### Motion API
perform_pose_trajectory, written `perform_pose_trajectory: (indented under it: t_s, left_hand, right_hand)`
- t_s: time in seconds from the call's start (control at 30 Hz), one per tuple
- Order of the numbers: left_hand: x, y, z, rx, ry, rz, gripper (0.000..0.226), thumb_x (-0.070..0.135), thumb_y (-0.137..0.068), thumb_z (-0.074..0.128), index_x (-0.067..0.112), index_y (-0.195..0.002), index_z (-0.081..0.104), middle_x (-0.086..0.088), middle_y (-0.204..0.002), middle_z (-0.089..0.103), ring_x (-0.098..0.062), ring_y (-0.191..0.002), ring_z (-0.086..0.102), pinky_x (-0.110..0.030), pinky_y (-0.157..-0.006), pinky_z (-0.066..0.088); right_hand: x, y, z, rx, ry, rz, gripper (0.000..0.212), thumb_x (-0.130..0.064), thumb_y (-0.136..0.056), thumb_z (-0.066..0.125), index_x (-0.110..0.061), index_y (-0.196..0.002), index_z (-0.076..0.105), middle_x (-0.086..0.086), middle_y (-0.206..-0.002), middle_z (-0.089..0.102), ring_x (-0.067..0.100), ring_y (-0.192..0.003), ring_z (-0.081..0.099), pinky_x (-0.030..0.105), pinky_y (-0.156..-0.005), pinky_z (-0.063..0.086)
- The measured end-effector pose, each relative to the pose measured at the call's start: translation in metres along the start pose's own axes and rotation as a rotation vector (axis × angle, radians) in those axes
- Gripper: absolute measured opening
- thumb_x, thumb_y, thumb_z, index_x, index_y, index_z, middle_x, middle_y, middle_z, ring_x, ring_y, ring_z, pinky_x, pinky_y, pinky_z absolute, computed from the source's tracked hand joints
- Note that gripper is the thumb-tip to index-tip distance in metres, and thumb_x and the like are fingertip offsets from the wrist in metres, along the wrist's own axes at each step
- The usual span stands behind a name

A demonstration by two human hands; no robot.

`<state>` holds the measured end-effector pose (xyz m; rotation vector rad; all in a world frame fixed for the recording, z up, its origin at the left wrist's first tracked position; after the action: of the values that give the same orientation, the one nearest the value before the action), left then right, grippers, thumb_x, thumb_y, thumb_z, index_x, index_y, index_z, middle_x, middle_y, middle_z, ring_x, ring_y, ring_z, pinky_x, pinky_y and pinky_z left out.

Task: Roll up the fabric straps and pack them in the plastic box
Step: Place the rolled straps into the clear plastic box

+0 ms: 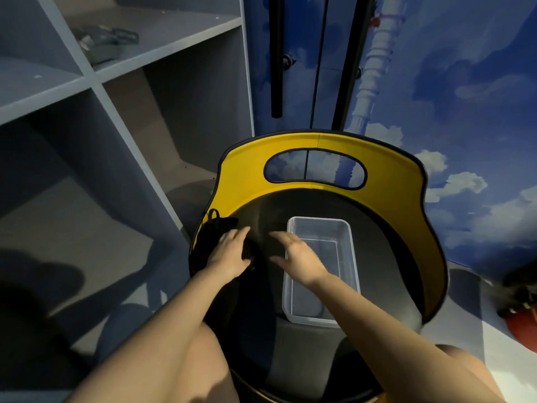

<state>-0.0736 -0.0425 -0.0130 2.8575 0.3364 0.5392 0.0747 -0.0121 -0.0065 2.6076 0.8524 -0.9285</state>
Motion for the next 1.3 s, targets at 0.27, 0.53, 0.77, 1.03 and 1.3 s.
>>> perform_pose_trajectory:
  t_s: [0.27, 0.53, 0.77, 1.03, 1.3]
  left_hand:
    - [-0.019, -0.013, 0.010, -0.123, -0.420, 0.055, 0.089, 0.013, -0.086, 0.064, 0.019, -0.151, 0.004, 0.001, -0.155, 0.019, -0.020, -0.143, 0.015, -0.034, -0.116, 0.016]
    - [-0.010, -0.022, -0.004, -0.101, -0.288, 0.097, 0.077, 0.021, -0.085, 0.067, 0.023, -0.148, 0.022, 0.000, -0.148, 0.033, -0.022, -0.138, 0.029, -0.036, -0.111, 0.028]
    - [0.044, -0.029, -0.043, 0.015, -0.037, 0.191, 0.078, 0.017, -0.081, 0.072, 0.024, -0.146, 0.028, 0.003, -0.146, 0.036, -0.021, -0.134, 0.036, -0.038, -0.109, 0.036]
    - [0.122, -0.042, -0.011, 0.021, 0.054, 0.285, 0.078, 0.012, -0.082, 0.070, 0.023, -0.147, 0.027, 0.001, -0.147, 0.035, -0.021, -0.136, 0.033, -0.037, -0.111, 0.033]
    - [0.135, -0.061, 0.045, -0.116, -0.016, 0.208, 0.073, 0.012, -0.085, 0.066, 0.021, -0.146, 0.027, 0.000, -0.148, 0.034, -0.024, -0.132, 0.039, -0.038, -0.106, 0.040]
  right_hand:
    - [-0.017, -0.041, 0.065, -0.247, 0.202, 0.123, 0.086, -0.025, -0.084, 0.067, -0.006, -0.148, 0.012, 0.017, -0.144, 0.039, 0.030, -0.134, 0.038, 0.036, -0.113, 0.024]
    - [-0.013, -0.045, 0.051, -0.120, 0.070, 0.152, 0.066, -0.026, -0.079, 0.071, -0.010, -0.134, 0.037, 0.017, -0.126, 0.053, 0.036, -0.114, 0.053, 0.038, -0.093, 0.043]
    - [-0.006, -0.038, -0.028, 0.070, 0.030, 0.091, 0.066, -0.022, -0.074, 0.076, -0.010, -0.130, 0.044, 0.017, -0.122, 0.057, 0.034, -0.112, 0.054, 0.038, -0.088, 0.046]
    - [0.054, -0.007, -0.082, 0.120, 0.158, 0.179, 0.068, -0.027, -0.071, 0.078, -0.014, -0.130, 0.046, 0.010, -0.120, 0.058, 0.029, -0.110, 0.056, 0.036, -0.089, 0.046]
    - [0.097, -0.005, -0.055, -0.056, 0.273, 0.328, 0.066, -0.029, -0.080, 0.069, -0.012, -0.136, 0.038, 0.011, -0.129, 0.052, 0.032, -0.111, 0.056, 0.038, -0.084, 0.048]
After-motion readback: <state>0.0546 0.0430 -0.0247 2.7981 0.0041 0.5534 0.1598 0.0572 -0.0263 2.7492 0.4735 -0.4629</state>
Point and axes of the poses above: each hand's wrist, its own y-axis away from the middle knuckle, its own z-axis out of the palm, x = y × z, the point moved 6 cm from there along -y, towards the middle knuckle
